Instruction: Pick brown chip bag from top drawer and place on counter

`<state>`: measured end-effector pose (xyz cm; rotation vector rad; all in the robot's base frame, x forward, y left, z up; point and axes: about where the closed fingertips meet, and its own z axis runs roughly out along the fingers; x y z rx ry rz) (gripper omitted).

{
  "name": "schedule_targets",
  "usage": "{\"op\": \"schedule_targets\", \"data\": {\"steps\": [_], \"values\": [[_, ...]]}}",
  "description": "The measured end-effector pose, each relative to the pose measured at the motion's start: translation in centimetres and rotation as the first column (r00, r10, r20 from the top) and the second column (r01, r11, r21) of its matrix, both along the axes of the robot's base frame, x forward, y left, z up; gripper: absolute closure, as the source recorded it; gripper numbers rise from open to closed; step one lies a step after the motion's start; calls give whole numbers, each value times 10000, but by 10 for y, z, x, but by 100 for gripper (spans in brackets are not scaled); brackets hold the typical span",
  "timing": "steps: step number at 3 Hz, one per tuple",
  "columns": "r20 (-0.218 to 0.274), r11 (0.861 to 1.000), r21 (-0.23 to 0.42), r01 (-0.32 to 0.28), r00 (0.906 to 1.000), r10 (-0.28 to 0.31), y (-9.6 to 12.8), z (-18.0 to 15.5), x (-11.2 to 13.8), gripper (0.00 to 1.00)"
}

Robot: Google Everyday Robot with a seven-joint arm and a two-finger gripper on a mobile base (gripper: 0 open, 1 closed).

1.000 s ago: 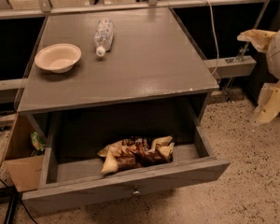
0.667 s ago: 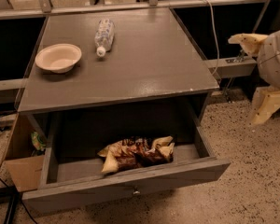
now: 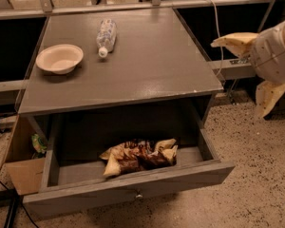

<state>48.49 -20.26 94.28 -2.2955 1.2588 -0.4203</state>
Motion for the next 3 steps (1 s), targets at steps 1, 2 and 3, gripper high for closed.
{"op": "schedule_targets", "data": {"steps": [1, 2, 3], "values": [[-369, 9656, -1366, -2213, 9752, 2183, 10, 12, 16, 0], [-1038, 9099, -2027, -3619, 9319, 3475, 16, 12, 6, 0], [-1058, 9096, -2025, -3628, 9315, 3480, 16, 11, 5, 0]]}}
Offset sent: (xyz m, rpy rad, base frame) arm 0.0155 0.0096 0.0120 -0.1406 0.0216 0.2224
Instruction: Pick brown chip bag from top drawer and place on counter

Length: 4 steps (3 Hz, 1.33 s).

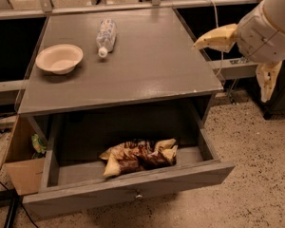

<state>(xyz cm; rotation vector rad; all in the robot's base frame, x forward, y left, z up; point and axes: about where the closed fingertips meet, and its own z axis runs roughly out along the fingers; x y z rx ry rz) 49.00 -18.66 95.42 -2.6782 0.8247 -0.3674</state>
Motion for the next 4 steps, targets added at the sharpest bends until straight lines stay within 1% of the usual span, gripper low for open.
{"op": "schedule_targets", "data": {"steps": [1, 2, 3, 4], "values": [[426, 9962, -139, -862, 9953, 867, 3, 1, 0, 0], [1229, 9617, -409, -2711, 9538, 2741, 12, -8, -3, 0], [1388, 8989, -743, -4319, 8881, 4382, 16, -22, -6, 0], [1425, 8632, -1171, -4911, 8518, 5040, 18, -23, -5, 0]]}}
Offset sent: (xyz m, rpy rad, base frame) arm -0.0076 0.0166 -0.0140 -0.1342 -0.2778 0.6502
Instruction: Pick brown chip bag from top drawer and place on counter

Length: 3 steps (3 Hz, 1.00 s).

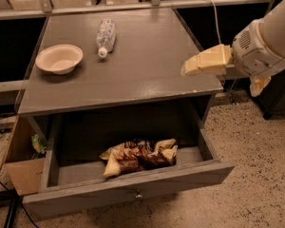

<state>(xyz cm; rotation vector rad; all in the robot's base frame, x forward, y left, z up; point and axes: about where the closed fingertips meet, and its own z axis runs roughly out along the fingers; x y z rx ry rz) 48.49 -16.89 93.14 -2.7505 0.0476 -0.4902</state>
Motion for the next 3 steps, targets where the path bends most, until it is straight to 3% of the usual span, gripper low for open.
{"op": "schedule_targets", "data": {"steps": [1, 3], "values": [[-102, 9998, -209, 11, 9999, -13, 0, -4, 2, 0], [-1247, 10000, -72, 43, 9922, -52, -1, -65, 5, 0]]}}
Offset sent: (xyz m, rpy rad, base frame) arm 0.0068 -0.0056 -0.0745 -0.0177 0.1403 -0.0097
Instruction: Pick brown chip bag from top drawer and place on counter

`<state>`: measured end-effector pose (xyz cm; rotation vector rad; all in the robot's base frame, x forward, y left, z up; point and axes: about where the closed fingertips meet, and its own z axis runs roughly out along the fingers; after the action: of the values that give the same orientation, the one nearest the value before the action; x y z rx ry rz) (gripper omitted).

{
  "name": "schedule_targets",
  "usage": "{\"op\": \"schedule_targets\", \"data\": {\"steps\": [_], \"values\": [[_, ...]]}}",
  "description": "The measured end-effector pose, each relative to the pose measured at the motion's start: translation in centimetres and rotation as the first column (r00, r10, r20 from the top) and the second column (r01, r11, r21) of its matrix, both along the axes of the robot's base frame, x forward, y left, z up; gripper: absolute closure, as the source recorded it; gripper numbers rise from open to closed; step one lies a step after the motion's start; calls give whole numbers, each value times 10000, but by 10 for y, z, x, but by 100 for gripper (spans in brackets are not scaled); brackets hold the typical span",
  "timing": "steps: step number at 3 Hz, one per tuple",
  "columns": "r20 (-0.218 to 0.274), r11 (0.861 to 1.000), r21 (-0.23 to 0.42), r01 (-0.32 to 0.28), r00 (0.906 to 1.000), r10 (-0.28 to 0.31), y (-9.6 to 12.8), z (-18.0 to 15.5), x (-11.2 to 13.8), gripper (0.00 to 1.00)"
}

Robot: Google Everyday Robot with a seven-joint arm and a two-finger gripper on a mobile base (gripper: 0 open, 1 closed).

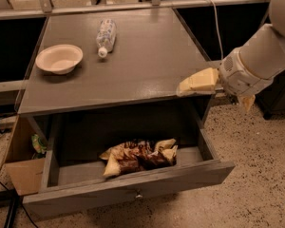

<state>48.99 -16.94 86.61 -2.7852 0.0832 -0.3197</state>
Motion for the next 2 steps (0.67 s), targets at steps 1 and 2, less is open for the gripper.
{"op": "schedule_targets", "data": {"steps": [1, 2], "values": [[-270, 9993, 317, -174, 9995, 183, 4, -24, -2, 0], [-343, 9944, 851, -622, 9973, 653, 13, -49, -5, 0]]}}
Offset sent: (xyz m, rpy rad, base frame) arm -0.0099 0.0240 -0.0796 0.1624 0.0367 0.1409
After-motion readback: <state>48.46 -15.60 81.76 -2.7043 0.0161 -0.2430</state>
